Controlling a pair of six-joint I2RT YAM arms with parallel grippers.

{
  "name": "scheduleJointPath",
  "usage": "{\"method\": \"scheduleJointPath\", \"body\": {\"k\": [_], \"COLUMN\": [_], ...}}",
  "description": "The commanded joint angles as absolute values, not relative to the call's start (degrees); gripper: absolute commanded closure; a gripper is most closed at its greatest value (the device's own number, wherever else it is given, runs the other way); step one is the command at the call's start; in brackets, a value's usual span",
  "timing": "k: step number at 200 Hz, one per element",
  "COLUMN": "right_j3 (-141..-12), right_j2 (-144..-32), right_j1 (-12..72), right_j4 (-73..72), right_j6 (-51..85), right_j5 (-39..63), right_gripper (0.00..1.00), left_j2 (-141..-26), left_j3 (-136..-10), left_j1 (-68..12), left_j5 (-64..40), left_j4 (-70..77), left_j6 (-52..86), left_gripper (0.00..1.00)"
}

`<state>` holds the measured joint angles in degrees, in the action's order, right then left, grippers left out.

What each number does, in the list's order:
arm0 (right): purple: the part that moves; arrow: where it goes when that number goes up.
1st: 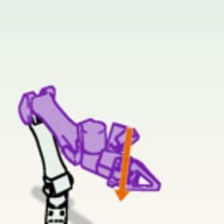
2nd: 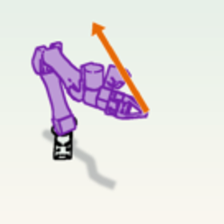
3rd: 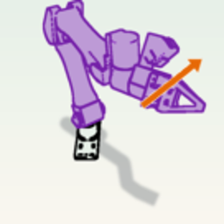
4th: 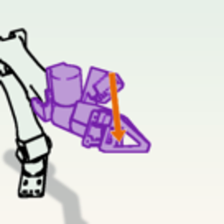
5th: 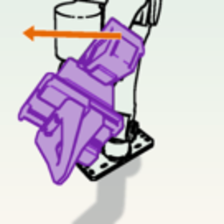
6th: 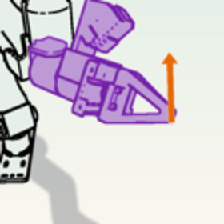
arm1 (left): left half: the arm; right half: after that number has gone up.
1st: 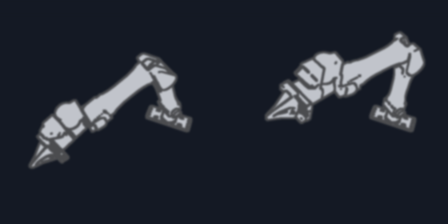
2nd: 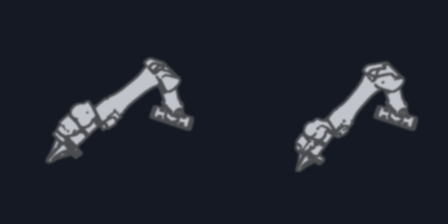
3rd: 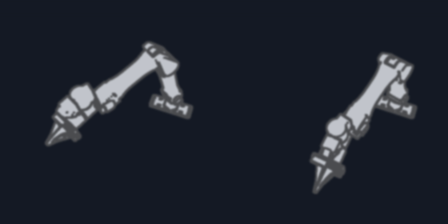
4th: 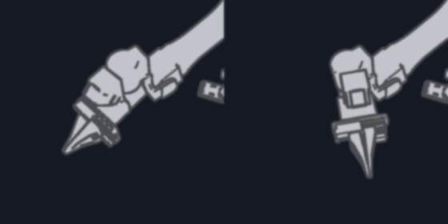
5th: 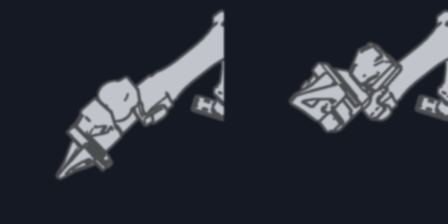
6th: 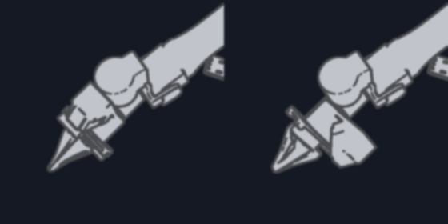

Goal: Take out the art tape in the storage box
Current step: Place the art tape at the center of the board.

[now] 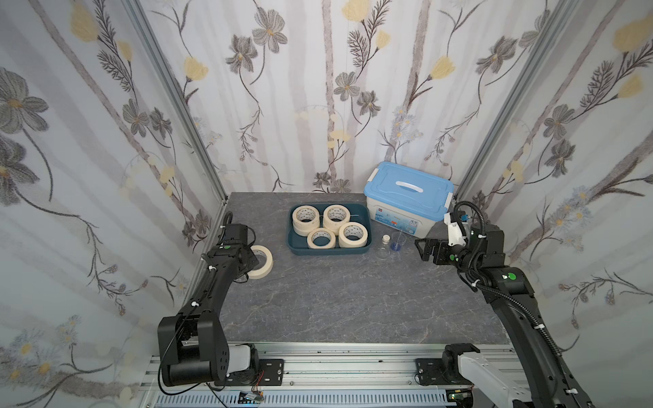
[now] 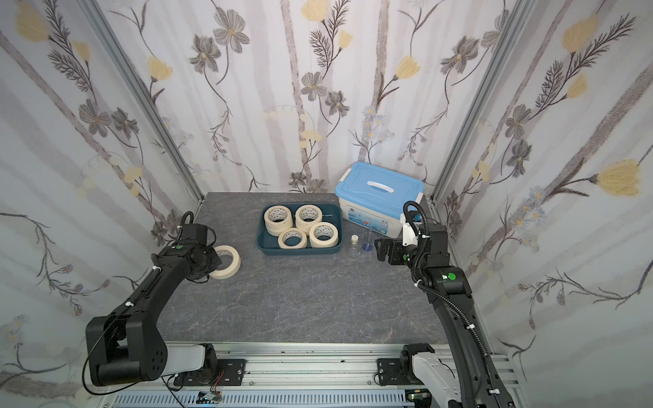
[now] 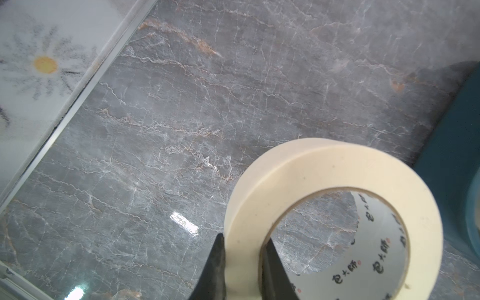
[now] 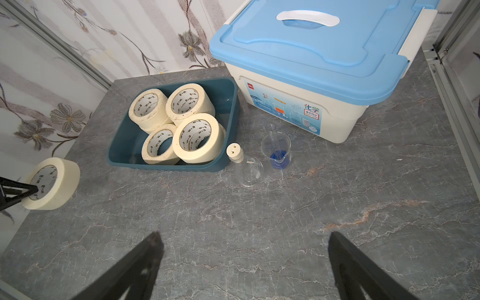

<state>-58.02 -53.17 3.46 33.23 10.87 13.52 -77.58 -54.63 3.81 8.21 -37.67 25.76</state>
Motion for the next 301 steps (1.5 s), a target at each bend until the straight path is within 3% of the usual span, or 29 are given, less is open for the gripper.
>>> {"method": "scheduleJointPath", "body": {"k": [1, 81, 191, 231, 278, 301], "right_j3": [-58.36, -58.27, -58.27, -58.62, -58.71, -58.71], "right_j2": [-52.83, -53.0, -53.31, -53.53, -53.62, -53.61], "right_j1": [3.5, 3.51, 3.51, 3.53, 3.57, 3.53], "right_j4": [33.22, 33.23, 33.35, 33.31, 33.39, 33.39], "right_j6": [10.8, 10.81, 10.59, 10.56, 10.42, 10.37], "right_j5": [13.72, 13.71, 13.62, 13.67, 13.67, 13.57], "right_gripper": [0.0, 0.0, 0.0, 0.0, 0.0, 0.0], "left_j2": [-79.25, -87.41, -95.47, -95.1, -93.35, -92.74], "left_j3": [-54.32, -54.54, -56.65, -57.75, -58.71, -58.8], "left_j1": [3.95, 4.01, 3.0, 2.31, 2.05, 2.02], "left_j5": [9.95, 3.15, 2.55, 3.64, 4.98, 4.92], "left_j4": [-34.98, -28.39, -25.93, -27.21, -28.7, -29.07], "left_j6": [26.56, 28.52, 28.21, 27.36, 26.54, 26.24], "left_gripper": [1.0, 1.0, 1.0, 0.88, 0.66, 0.62]}}
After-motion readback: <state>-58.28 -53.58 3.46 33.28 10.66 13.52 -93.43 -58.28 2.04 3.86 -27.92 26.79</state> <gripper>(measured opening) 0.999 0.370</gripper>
